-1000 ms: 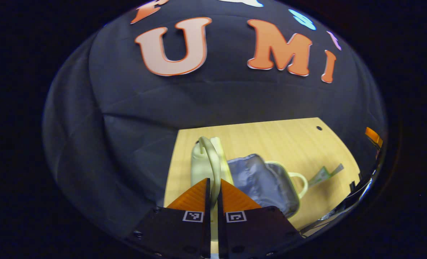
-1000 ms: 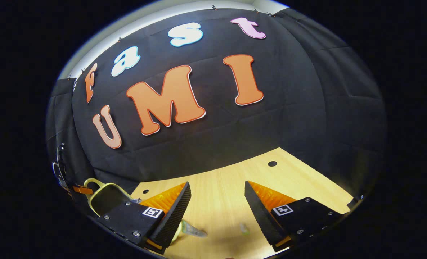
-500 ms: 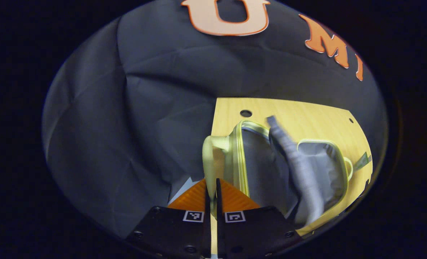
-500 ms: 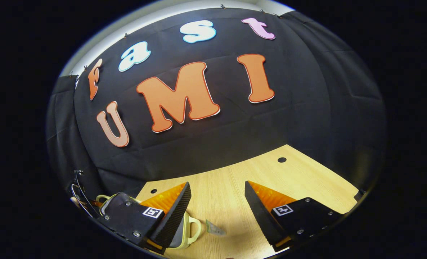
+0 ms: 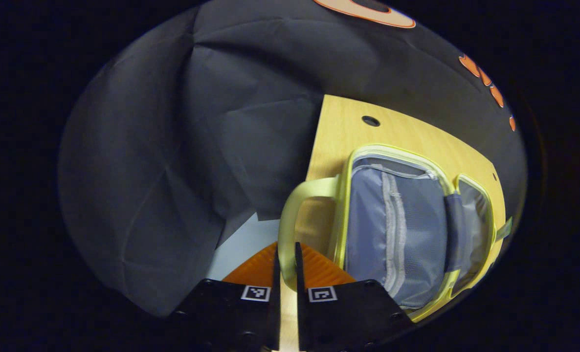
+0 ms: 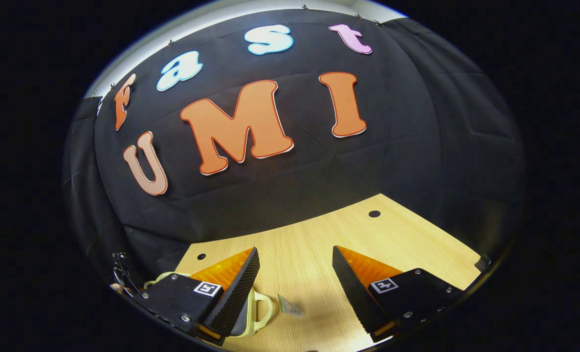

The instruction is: First open the suitcase, pack the skin care products into it, and then close the suitcase.

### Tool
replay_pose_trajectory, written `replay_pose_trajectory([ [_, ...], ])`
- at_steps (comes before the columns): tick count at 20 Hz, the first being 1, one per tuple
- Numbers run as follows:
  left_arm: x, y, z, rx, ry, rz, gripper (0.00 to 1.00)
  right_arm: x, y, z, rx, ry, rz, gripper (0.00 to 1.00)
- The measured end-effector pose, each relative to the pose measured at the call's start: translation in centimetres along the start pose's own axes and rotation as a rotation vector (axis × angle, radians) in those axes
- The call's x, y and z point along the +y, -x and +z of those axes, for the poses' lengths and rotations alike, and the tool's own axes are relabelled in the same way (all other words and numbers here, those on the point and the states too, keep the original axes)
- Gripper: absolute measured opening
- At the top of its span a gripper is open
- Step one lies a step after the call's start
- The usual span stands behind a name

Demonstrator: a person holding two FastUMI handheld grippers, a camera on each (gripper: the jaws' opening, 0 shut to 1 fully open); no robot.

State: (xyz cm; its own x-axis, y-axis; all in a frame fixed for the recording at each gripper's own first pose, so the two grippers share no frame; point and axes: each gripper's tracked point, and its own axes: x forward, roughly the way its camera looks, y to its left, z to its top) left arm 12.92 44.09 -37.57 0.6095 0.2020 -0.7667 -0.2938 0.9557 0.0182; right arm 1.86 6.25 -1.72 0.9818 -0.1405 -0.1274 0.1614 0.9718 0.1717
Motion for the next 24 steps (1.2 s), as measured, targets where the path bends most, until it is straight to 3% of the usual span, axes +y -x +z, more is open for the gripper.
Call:
replay_pose_trajectory([
  [3,0.4,-0.8,0.0,0.001,0.040,0.066,0.26,0.2,0.3,-0.1,-0.002,0.007,0.003,0.95],
  [5,0.4,0.4,0.4,-0.030,0.035,0.087,0.39,0.0,0.5,-0.2,-0.001,0.008,0.006,0.95],
  [9,-0.6,4.4,3.3,-0.154,0.003,0.112,0.99,-0.7,0.9,-0.6,0.001,0.004,0.003,0.95],
  [15,-8.7,12.5,7.1,-0.327,-0.013,0.055,1.00,-2.0,1.0,-1.2,0.009,0.004,0.028,0.95],
  [19,-18.5,18.1,8.4,-0.440,-0.056,-0.016,0.99,-4.5,0.9,-0.9,0.030,0.021,0.050,0.95],
  [24,-33.5,22.8,7.9,-0.504,-0.073,-0.173,1.00,-9.4,0.0,0.2,0.067,0.019,0.078,0.95],
])
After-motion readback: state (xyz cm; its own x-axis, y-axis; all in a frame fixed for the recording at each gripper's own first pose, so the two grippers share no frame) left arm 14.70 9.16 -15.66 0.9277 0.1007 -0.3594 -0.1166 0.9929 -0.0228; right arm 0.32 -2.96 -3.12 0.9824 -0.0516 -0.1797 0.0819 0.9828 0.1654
